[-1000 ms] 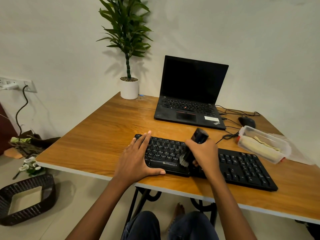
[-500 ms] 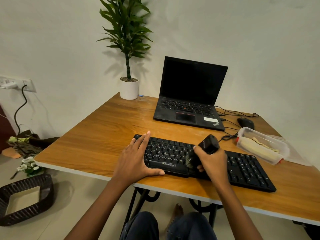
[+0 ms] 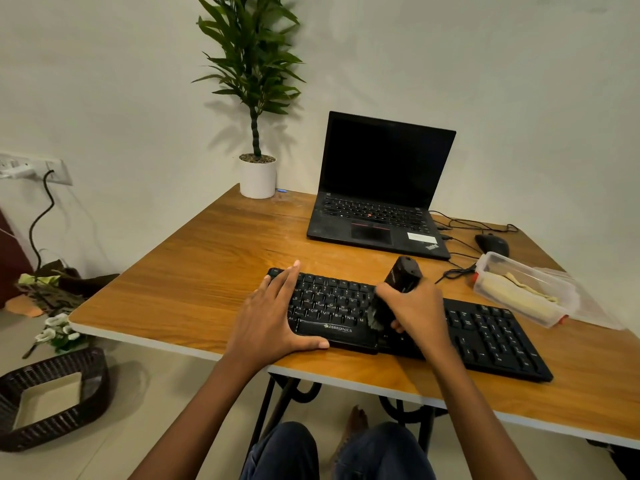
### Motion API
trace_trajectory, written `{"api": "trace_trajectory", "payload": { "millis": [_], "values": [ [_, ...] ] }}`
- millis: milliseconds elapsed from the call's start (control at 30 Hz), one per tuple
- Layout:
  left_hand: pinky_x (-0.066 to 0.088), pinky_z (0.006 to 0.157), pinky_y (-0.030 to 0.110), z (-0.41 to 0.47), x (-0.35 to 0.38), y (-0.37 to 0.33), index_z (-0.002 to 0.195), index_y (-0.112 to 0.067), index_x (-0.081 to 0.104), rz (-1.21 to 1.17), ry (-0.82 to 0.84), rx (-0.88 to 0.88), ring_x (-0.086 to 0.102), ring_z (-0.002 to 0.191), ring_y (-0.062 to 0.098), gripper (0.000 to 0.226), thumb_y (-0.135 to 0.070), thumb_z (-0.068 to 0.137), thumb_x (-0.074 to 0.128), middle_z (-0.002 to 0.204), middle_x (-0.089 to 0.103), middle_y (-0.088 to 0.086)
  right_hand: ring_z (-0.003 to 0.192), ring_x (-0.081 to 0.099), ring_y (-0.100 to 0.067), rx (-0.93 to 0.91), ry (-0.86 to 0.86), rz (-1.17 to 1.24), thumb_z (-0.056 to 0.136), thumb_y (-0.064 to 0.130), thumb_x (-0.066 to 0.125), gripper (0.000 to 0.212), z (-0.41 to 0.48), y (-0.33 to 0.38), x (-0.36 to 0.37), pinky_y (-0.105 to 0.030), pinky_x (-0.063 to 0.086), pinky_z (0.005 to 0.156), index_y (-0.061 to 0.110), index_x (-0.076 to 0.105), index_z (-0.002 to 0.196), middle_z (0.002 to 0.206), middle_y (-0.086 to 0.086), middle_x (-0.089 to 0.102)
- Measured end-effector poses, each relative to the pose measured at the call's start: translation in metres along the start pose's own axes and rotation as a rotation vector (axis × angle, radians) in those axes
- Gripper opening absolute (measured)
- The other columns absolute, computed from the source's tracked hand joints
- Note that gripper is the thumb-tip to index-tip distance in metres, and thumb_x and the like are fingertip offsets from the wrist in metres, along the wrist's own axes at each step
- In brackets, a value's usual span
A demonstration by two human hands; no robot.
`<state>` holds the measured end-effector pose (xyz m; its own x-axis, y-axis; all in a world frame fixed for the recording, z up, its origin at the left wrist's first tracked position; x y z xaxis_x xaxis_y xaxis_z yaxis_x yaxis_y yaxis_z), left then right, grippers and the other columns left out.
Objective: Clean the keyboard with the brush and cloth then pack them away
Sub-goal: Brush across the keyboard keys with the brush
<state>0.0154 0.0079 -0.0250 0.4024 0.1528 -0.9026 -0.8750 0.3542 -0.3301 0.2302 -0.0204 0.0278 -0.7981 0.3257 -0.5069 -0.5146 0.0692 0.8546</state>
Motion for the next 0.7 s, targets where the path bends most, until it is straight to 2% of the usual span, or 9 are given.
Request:
{"api": "trace_trajectory", "payload": {
  "millis": [133,267,400,467,533,600,700],
  "values": [
    [0.024,0.113,0.042,0.000,0.000,0.000,0.143,-0.034,-0.024,-0.005,-0.003,-0.004,0.009,0.145,0.025,0.133,-0.097,0.040,0.032,0.157,0.009,-0.005,0.039,0.052,-0.012,-0.011,0.147,-0.120,0.080,0.022,0.066,0.017,-0.002,0.004,0.015,-0.017,0.041,0.034,0.010,0.055,0.076,0.064,-0.005,0.062],
    [0.023,0.113,0.042,-0.001,-0.001,-0.001,0.142,-0.033,-0.024,-0.005,0.005,-0.008,0.009,0.145,0.025,0.132,-0.093,0.044,0.040,0.157,0.009,-0.005,0.040,0.053,-0.012,-0.025,0.058,-0.026,0.079,0.021,0.067,0.015,-0.001,0.007,0.008,-0.018,0.044,0.036,0.010,0.056,0.079,0.063,-0.005,0.062],
    [0.024,0.112,0.044,-0.001,-0.002,-0.001,0.144,-0.035,-0.019,-0.034,0.009,0.007,0.009,0.145,0.025,0.131,-0.095,0.043,0.038,0.158,0.007,-0.007,0.036,0.052,-0.013,0.022,0.149,-0.010,0.080,0.021,0.067,0.016,-0.005,0.006,0.009,-0.022,0.044,0.037,0.013,0.055,0.072,0.062,-0.005,0.064],
    [0.030,0.109,0.047,0.000,-0.004,0.003,0.142,-0.040,-0.017,-0.129,-0.007,0.032,0.009,0.145,0.022,0.128,-0.099,0.041,0.034,0.157,0.005,-0.011,0.040,0.054,-0.016,-0.018,0.092,0.071,0.080,0.019,0.068,0.016,-0.004,0.011,-0.006,-0.025,0.046,0.041,0.014,0.055,0.072,0.064,-0.006,0.064],
    [0.033,0.107,0.050,0.001,-0.009,0.014,0.139,-0.044,-0.018,-0.231,-0.006,0.031,0.002,0.144,0.016,0.128,-0.098,0.039,0.041,0.155,-0.006,-0.017,0.043,0.058,-0.015,-0.078,0.117,0.081,0.080,0.016,0.070,0.015,-0.009,0.013,-0.009,-0.022,0.048,0.041,0.017,0.055,0.074,0.067,-0.005,0.064],
    [0.028,0.111,0.049,0.000,-0.009,0.026,0.136,-0.045,-0.023,-0.286,0.064,0.005,-0.003,0.142,0.009,0.132,-0.095,0.037,0.049,0.149,-0.016,-0.023,0.044,0.059,-0.007,-0.119,0.209,0.043,0.079,0.015,0.071,0.016,-0.017,0.007,0.001,-0.018,0.047,0.042,0.019,0.056,0.078,0.071,-0.003,0.065],
    [0.024,0.114,0.047,0.001,0.001,0.037,0.129,-0.048,-0.033,-0.294,0.172,-0.038,0.007,0.144,0.020,0.136,-0.091,0.035,0.055,0.154,-0.009,-0.013,0.056,0.064,-0.008,-0.147,0.314,0.008,0.078,0.013,0.072,0.016,-0.019,0.004,0.017,-0.021,0.053,0.051,0.018,0.058,0.081,0.076,-0.002,0.065]
  ]
}}
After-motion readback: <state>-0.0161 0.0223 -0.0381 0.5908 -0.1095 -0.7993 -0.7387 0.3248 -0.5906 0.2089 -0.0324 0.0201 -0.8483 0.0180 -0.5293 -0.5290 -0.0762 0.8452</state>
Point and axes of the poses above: each hand's wrist, its own z-axis towards the middle knuckle, its own x-axis out of the palm, y = z × x, the point moved 8 cm from there along z, towards the middle knuckle
